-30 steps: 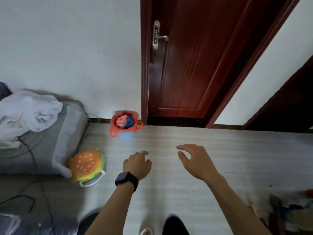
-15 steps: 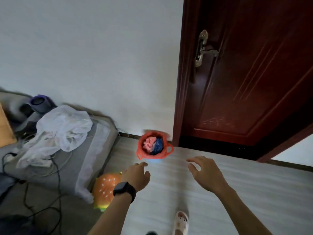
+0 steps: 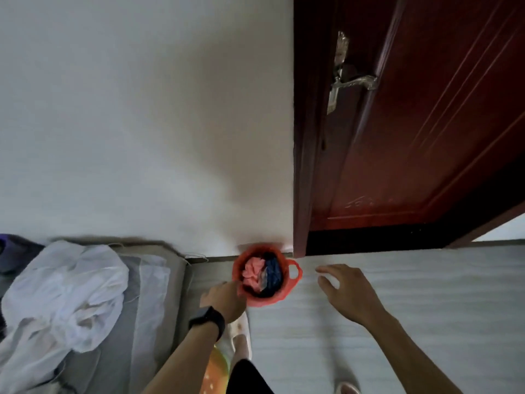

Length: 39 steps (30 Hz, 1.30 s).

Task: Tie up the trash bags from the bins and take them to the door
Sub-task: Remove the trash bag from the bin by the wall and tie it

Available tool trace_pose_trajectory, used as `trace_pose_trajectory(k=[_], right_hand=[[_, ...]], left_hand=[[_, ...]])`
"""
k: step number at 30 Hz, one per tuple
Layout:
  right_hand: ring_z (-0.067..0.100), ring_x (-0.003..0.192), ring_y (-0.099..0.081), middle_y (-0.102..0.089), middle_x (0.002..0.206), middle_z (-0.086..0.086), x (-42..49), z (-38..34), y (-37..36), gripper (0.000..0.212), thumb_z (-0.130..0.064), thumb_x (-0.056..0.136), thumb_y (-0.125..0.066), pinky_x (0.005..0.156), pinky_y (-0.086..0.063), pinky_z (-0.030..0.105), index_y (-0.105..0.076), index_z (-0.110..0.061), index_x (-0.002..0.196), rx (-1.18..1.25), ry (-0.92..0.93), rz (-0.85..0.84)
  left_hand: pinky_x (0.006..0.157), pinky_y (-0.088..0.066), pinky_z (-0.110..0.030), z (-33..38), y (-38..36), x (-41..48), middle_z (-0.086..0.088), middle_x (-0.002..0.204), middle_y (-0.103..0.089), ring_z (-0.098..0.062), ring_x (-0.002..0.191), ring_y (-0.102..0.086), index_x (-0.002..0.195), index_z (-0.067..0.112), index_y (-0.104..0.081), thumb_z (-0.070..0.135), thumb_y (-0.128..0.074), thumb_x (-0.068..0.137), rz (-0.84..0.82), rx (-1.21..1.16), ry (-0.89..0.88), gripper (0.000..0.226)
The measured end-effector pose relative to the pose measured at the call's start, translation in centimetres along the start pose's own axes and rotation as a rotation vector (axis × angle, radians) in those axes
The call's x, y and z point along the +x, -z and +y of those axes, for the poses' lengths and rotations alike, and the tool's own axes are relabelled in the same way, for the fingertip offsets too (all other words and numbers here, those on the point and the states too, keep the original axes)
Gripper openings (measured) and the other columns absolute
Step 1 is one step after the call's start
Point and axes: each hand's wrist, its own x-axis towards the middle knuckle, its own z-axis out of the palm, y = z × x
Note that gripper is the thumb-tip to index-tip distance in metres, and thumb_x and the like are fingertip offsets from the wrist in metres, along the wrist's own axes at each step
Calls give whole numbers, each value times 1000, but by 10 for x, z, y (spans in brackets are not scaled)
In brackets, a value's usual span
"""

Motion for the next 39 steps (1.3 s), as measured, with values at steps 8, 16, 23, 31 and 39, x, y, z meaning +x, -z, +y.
trace_pose_trajectory(k=[8, 16, 23, 31, 39], right_hand=[[15, 124, -57, -62, 136, -7, 97, -57, -51, 35, -39, 98, -53, 103, -46, 32, -62, -35, 131, 51, -245, 40], [21, 120, -59, -62, 135, 0, 172, -19, -121, 43, -44, 99, -48, 96, -46, 33, -50, -29, 140, 173, -541, -89], [25, 126, -56, -56, 142, 7, 223, 94, -249, 72, -63, 92, -50, 100, -47, 35, -37, -20, 148, 381, -742, -140], [35, 134, -48, -40, 155, 14, 278, 217, -414, 123, -73, 71, -70, 103, -45, 42, -1, -20, 159, 681, -842, -177], [20, 99, -70, -67, 116, 1, 320, 285, -474, 108, -34, 54, -86, 78, -55, 29, -34, -26, 148, 1206, -720, 92]], left_hand=[[100, -41, -42, -23, 76, 158, -2, 131, -60, -27, 120, -54, 135, 31, -49, 46, -43, 92, -83, 211, -267, 45], [97, -42, -42, -32, 50, 256, -6, 133, -56, -30, 120, -53, 128, 24, -52, 36, -41, 90, -149, 383, -362, 42], [108, -39, -39, -21, -71, 373, -3, 149, -39, -26, 133, -43, 147, 23, -36, 37, -47, 92, -211, 474, -478, 57], [111, -37, -41, 18, -219, 520, -2, 158, -26, -26, 141, -32, 153, 28, -23, 35, -51, 93, -17, 609, -769, 66], [78, -52, -36, 67, -264, 587, -4, 111, -65, -23, 108, -60, 110, 16, -61, 62, -46, 90, 195, 762, -1021, 53]])
